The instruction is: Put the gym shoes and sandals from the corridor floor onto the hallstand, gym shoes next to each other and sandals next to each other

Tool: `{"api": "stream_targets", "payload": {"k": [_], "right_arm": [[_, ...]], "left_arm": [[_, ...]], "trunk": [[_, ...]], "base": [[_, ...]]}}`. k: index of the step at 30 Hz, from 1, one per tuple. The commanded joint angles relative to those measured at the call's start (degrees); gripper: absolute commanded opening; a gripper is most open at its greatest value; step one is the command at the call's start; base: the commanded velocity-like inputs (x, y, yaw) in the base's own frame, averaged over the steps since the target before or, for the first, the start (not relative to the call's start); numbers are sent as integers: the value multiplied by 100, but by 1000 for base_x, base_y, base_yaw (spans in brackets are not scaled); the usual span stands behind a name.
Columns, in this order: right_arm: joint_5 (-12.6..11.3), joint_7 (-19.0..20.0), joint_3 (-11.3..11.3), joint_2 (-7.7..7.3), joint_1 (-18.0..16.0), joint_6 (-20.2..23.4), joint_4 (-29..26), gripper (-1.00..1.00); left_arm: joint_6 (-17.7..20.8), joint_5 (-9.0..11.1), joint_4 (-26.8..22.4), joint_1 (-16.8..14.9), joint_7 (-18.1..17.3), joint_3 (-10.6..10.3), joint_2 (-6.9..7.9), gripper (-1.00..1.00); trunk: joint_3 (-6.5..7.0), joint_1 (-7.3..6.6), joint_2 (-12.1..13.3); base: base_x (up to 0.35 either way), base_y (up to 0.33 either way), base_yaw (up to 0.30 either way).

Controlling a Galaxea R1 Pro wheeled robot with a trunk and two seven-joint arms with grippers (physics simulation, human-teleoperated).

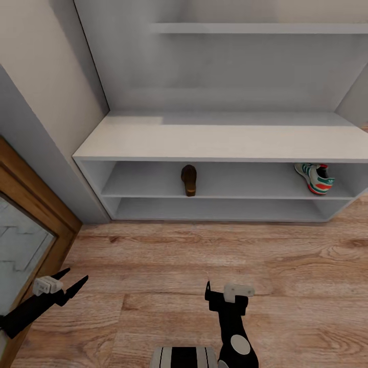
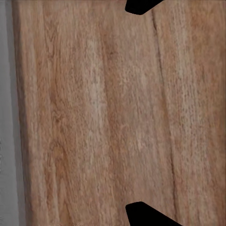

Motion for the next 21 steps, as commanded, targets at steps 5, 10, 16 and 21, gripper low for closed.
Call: {"api": "stream_targets", "payload": {"k": [5, 10, 16, 21], "right_arm": [[26, -54, 22, -7, 67, -102, 23, 100], [50, -84, 24, -3, 128, -179, 37, 100], [61, -240, 27, 22, 233, -233, 38, 100], [70, -408, 38, 49, 281, -320, 57, 100]], "left_arm": [[-11, -225, 6, 18, 507, -1, -124, 100], [-55, -483, -2, 35, 968, 1, -275, 100], [-305, -730, 19, 52, 1315, 3, -459, 100], [-427, -922, 36, 59, 1446, 3, -603, 100]], "trunk": [[-4, -1, -2], [-4, -1, -2], [-4, -1, -2], [-4, -1, -2]], "base": [[0, 0, 0], [0, 0, 0], [0, 0, 0], [0, 0, 0]]}}
